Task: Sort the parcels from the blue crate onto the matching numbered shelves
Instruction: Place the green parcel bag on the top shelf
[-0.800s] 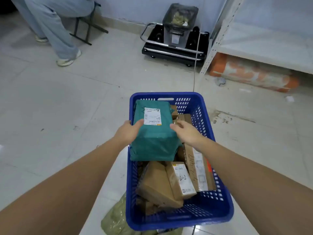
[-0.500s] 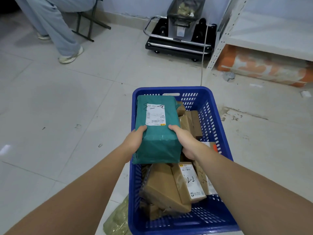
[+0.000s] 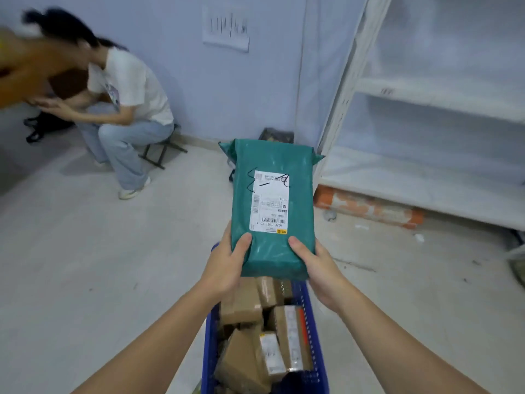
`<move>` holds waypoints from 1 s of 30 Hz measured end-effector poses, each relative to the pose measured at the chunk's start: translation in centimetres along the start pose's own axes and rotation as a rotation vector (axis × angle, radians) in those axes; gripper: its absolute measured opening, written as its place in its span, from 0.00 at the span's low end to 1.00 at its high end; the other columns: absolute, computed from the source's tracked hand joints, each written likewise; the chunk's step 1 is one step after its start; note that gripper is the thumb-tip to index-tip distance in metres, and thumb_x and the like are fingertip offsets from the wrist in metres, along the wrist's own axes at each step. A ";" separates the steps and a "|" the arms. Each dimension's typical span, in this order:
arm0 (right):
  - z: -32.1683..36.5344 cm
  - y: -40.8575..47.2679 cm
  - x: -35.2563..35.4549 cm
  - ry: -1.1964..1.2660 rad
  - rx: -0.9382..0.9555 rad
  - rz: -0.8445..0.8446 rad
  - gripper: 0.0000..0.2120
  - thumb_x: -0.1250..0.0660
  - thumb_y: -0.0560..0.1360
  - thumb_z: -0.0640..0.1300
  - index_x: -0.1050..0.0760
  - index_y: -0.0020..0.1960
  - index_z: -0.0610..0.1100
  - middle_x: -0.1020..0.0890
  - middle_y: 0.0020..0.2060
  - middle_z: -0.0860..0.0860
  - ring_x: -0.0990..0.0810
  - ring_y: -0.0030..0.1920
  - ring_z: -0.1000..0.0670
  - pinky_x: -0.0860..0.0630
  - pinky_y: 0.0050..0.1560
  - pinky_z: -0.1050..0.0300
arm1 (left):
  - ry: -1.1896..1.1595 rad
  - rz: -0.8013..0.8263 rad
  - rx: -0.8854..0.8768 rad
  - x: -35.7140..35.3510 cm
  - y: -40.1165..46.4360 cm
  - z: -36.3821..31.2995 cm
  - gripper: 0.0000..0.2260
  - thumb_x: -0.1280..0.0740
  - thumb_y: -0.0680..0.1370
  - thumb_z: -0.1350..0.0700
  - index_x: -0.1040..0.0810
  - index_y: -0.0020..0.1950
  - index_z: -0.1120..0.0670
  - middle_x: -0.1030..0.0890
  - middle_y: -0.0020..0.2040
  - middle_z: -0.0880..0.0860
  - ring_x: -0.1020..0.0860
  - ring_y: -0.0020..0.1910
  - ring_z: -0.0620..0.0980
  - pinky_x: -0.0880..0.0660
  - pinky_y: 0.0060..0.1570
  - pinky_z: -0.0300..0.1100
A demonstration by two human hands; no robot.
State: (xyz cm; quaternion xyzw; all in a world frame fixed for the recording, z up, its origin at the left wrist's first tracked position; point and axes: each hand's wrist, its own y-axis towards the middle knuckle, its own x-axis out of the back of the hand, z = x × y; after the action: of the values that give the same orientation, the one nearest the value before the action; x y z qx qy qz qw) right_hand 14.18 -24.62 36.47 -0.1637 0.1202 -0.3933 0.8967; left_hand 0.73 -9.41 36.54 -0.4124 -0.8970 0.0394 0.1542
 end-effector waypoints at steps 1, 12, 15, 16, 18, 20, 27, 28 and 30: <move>3.6 -2.1 0.2 0.010 0.044 0.000 0.18 0.30 0.80 0.48 0.26 0.69 0.51 0.14 0.60 0.52 0.15 0.59 0.49 0.19 0.61 0.48 | 0.012 0.014 -0.047 0.5 -1.2 -3.8 0.19 0.42 0.86 0.43 0.38 0.78 0.38 0.23 0.61 0.33 0.22 0.60 0.38 0.27 0.52 0.32; 30.8 -20.7 1.3 0.087 0.413 0.079 0.17 0.30 0.79 0.47 0.27 0.67 0.53 0.14 0.59 0.52 0.14 0.58 0.47 0.15 0.49 0.50 | 0.079 -0.063 -0.506 4.5 -11.4 -34.6 0.23 0.41 0.85 0.46 0.39 0.81 0.45 0.23 0.67 0.42 0.23 0.65 0.41 0.28 0.62 0.36; 34.4 -23.8 2.3 0.081 0.546 0.047 0.21 0.28 0.78 0.43 0.27 0.69 0.51 0.14 0.59 0.51 0.14 0.58 0.46 0.16 0.55 0.47 | 0.088 -0.061 -0.588 4.1 -13.6 -38.5 0.22 0.40 0.86 0.47 0.39 0.80 0.46 0.24 0.67 0.43 0.24 0.65 0.44 0.27 0.64 0.41; 35.4 -24.6 2.7 0.081 0.582 0.024 0.22 0.27 0.78 0.42 0.27 0.69 0.52 0.14 0.59 0.51 0.14 0.58 0.47 0.17 0.56 0.46 | 0.097 -0.051 -0.601 4.0 -14.2 -39.6 0.21 0.40 0.86 0.47 0.38 0.79 0.46 0.23 0.66 0.42 0.24 0.65 0.45 0.27 0.63 0.41; 36.6 -26.0 3.5 0.085 0.636 -0.012 0.22 0.27 0.77 0.41 0.26 0.68 0.55 0.14 0.59 0.52 0.14 0.58 0.47 0.17 0.58 0.46 | 0.079 -0.011 -0.594 4.1 -15.0 -41.5 0.21 0.38 0.84 0.46 0.37 0.76 0.44 0.22 0.65 0.43 0.22 0.64 0.46 0.25 0.63 0.44; 37.5 -27.2 4.3 0.093 0.671 -0.039 0.22 0.27 0.77 0.40 0.26 0.67 0.56 0.14 0.59 0.53 0.14 0.57 0.48 0.17 0.57 0.46 | 0.016 0.048 -0.602 4.5 -15.6 -43.8 0.24 0.35 0.81 0.40 0.36 0.75 0.43 0.20 0.65 0.44 0.20 0.62 0.44 0.22 0.62 0.47; 39.5 -30.9 6.4 -0.049 0.738 -0.027 0.23 0.27 0.77 0.38 0.26 0.68 0.53 0.14 0.59 0.52 0.14 0.57 0.47 0.17 0.54 0.50 | -0.152 0.077 -0.598 8.4 -17.3 -56.7 0.51 0.33 0.61 0.19 0.36 0.76 0.46 0.23 0.69 0.50 0.21 0.63 0.52 0.21 0.61 0.56; 39.8 -31.3 6.7 -0.074 0.750 -0.027 0.23 0.26 0.76 0.38 0.26 0.68 0.52 0.14 0.59 0.52 0.14 0.58 0.47 0.17 0.55 0.49 | -0.178 0.074 -0.582 9.1 -17.6 -58.4 0.54 0.32 0.56 0.17 0.35 0.75 0.45 0.23 0.69 0.50 0.21 0.65 0.55 0.22 0.63 0.59; 40.7 -32.1 7.0 -0.121 0.773 -0.027 0.23 0.26 0.76 0.39 0.26 0.69 0.51 0.14 0.58 0.53 0.14 0.58 0.47 0.17 0.54 0.50 | -0.220 0.056 -0.568 10.4 -17.8 -60.7 0.56 0.30 0.54 0.18 0.34 0.74 0.46 0.22 0.68 0.51 0.20 0.63 0.57 0.21 0.62 0.61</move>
State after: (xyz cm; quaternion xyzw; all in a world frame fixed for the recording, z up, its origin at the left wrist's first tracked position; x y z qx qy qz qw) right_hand 11.45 -42.18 85.61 0.1618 -0.0921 -0.4112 0.8923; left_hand 0.18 -16.66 100.22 -0.4567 -0.8718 -0.1641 -0.0666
